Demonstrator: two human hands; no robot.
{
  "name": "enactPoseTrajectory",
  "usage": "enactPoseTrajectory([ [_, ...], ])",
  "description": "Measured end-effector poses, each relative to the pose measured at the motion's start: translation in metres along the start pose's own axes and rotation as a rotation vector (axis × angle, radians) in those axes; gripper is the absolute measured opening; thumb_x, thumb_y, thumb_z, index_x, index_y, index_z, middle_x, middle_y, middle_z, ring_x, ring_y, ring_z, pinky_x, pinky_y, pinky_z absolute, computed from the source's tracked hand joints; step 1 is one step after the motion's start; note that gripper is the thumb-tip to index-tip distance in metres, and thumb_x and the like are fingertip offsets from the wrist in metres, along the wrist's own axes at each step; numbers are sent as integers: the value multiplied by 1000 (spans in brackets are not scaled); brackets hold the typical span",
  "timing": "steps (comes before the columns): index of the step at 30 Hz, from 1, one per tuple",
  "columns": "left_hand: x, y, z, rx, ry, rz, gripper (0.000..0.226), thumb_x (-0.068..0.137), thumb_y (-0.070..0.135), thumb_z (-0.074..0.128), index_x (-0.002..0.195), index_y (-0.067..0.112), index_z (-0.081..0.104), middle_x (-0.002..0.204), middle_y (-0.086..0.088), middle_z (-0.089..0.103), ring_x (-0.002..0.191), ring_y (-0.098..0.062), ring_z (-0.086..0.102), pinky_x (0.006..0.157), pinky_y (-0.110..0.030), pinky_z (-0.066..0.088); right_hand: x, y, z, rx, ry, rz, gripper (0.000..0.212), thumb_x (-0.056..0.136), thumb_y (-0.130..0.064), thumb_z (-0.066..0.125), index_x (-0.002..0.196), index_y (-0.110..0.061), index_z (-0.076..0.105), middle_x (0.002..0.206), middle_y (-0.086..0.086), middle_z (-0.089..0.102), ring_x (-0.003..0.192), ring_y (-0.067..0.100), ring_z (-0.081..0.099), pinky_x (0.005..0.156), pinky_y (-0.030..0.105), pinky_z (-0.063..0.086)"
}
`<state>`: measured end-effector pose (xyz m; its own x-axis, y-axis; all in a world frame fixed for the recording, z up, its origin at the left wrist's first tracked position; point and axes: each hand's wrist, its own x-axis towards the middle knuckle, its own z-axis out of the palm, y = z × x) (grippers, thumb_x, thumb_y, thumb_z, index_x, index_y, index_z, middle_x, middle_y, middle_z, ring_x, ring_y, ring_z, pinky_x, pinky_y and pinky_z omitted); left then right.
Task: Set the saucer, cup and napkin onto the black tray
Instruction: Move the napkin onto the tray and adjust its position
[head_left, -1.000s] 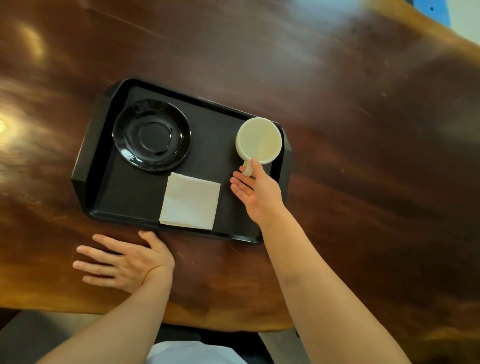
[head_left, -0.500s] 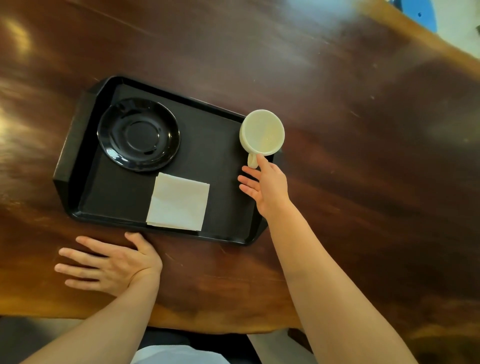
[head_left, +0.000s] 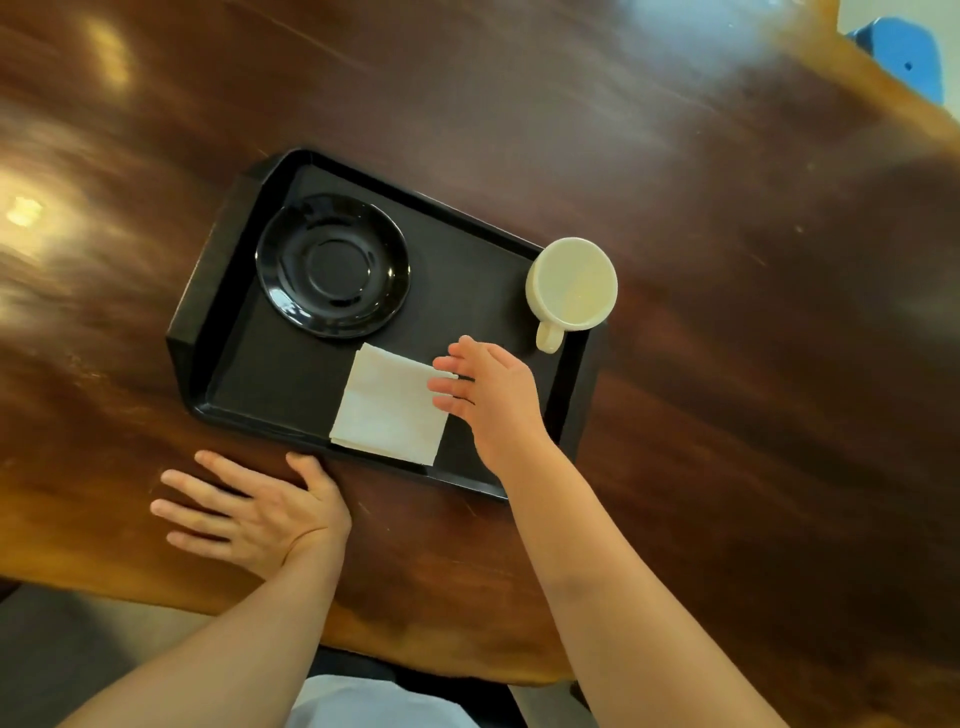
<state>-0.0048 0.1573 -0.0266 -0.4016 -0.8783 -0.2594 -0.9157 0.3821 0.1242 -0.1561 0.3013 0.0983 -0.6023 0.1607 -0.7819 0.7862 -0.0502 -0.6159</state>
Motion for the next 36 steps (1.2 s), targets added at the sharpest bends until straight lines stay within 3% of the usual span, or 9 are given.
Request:
enactPoseTrajectory([
  [6,-4,7,-14,24,-87,-18,89,94,61,29,165,9,16,172,-23,11,158,-48,6,124,-60,2,12,-7,52,-85,-156,58,13,100,-21,59,95,-12,67,90,8,76,77,25,75,69,35,63],
  [14,-5,5,-11,95,-38,-15,87,98,56,47,165,8,18,173,-23,11,158,-48,7,125,-59,1,17,-17,83,-143,-293,289,35,108,-16,40,126,11,55,99,17,74,86,27,74,76,31,59],
  [18,-6,7,-12,113,-23,-9,87,97,59,40,165,9,19,173,-23,12,158,-48,7,125,-60,3,21,-18,91,-62,-282,358,31,108,-11,37,116,12,56,71,17,76,53,20,74,43,23,57],
  [22,-6,8,-14,107,-26,-16,88,95,62,30,165,9,20,173,-23,13,159,-48,8,126,-60,4,31,-21,95,-6,-288,333,35,107,-6,36,136,11,45,114,31,70,83,32,76,48,28,61],
  [25,-5,8,-15,110,-30,-14,87,98,65,23,165,10,21,173,-23,13,159,-48,7,126,-59,2,38,-22,97,58,-250,331,28,106,-2,39,130,9,48,81,25,77,76,30,78,51,29,62],
  [26,-5,8,-14,109,-26,-14,87,99,65,20,165,10,21,173,-22,13,159,-48,7,126,-59,2,39,-23,99,75,-242,310,30,106,-1,39,133,9,46,83,26,76,73,28,78,53,28,62],
  [29,-6,8,-14,95,-8,-24,87,97,64,28,165,10,23,173,-22,15,159,-48,9,126,-59,2,45,-24,105,108,-231,231,35,104,2,41,136,16,41,114,24,63,79,22,75,55,26,59],
  [32,-6,8,-13,89,13,-21,82,101,61,29,165,10,23,172,-22,15,159,-48,9,127,-59,3,50,-30,107,130,-230,205,35,104,3,40,137,15,40,127,27,59,88,23,73,58,25,60],
  [36,-6,9,-13,84,20,-21,84,99,62,30,164,10,24,172,-23,17,158,-48,11,126,-60,4,57,-40,106,192,-227,215,37,105,0,39,141,12,38,136,29,55,79,25,71,59,25,60],
])
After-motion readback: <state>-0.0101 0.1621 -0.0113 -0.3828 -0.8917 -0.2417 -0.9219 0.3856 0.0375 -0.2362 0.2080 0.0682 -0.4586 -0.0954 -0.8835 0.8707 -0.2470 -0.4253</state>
